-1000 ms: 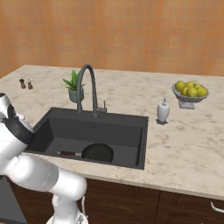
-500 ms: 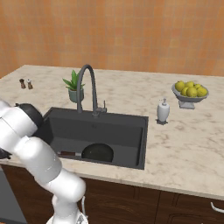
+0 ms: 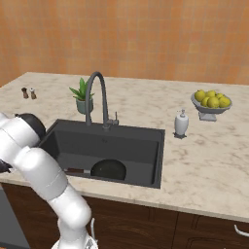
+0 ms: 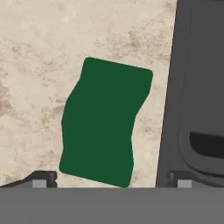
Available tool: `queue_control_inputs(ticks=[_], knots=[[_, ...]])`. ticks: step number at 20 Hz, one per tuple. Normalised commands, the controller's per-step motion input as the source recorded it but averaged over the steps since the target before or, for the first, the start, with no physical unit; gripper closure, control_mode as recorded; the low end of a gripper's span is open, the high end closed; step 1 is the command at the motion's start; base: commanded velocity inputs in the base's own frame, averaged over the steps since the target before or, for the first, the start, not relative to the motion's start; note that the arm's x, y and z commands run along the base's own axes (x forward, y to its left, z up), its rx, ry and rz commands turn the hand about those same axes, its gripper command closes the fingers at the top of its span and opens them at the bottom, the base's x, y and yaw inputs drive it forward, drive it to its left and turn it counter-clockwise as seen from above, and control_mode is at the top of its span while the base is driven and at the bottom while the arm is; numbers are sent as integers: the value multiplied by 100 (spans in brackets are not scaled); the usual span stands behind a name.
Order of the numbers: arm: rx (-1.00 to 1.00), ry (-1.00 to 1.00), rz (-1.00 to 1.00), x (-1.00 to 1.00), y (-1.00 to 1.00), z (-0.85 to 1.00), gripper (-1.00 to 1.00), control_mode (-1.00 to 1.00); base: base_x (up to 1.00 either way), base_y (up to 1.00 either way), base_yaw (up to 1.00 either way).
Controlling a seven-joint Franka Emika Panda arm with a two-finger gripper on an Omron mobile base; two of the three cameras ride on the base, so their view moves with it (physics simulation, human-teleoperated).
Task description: Pick the pan and sponge and place them into the sink. Then turn on the water.
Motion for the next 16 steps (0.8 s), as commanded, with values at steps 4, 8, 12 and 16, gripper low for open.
queue_control_inputs(ticks=[4,8,12,16], knots=[[0,0,0,0,13,-30,-100,-100,0,0,0],[0,0,0,0,25,-36,100,-100,0,0,0],[-4,9,0,0,12,-34,100,-100,0,0,0],[0,0,1,-4,-14,-7,100,-100,0,0,0]])
